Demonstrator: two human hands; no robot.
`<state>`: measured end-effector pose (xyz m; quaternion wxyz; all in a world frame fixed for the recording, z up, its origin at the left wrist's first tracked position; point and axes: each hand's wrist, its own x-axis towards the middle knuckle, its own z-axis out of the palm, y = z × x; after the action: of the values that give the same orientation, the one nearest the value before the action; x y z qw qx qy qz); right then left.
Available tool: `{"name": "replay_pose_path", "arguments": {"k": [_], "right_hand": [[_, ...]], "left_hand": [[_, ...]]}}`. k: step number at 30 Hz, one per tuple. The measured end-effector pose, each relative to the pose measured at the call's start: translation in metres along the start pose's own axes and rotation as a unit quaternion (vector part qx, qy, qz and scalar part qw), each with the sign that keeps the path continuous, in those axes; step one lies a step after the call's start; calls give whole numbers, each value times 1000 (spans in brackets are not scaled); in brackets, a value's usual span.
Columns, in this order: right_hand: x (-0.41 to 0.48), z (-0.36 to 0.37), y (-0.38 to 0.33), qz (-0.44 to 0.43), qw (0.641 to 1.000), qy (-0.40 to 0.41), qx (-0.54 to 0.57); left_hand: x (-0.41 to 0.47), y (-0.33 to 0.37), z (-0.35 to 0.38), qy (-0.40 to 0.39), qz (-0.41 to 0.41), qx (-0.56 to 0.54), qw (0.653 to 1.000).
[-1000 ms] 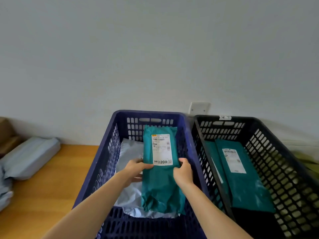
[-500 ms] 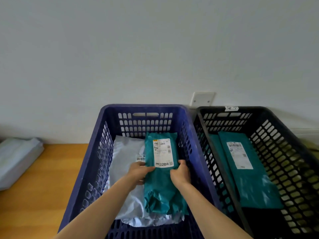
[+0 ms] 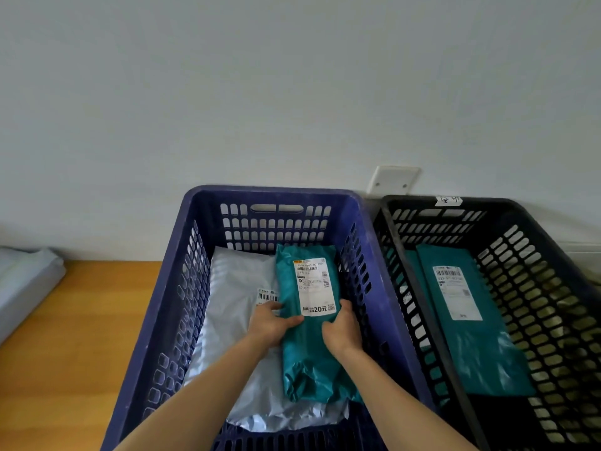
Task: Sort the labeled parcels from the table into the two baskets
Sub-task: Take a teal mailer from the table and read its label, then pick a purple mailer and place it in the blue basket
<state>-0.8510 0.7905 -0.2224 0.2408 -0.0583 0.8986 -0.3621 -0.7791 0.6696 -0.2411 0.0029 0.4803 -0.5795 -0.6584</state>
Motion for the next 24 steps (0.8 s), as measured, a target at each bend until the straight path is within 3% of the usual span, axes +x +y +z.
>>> {"name": "replay_pose_path", "arguments": {"k": [12,24], "right_hand": [[-6,-12,-19,-79,997,7,-9],[-37,-31,-74,-223,974,-24,39]], "left_hand": [[-19,8,-10,-21,37,97,994],[-105,70,-72,68,160,93,980]]}}
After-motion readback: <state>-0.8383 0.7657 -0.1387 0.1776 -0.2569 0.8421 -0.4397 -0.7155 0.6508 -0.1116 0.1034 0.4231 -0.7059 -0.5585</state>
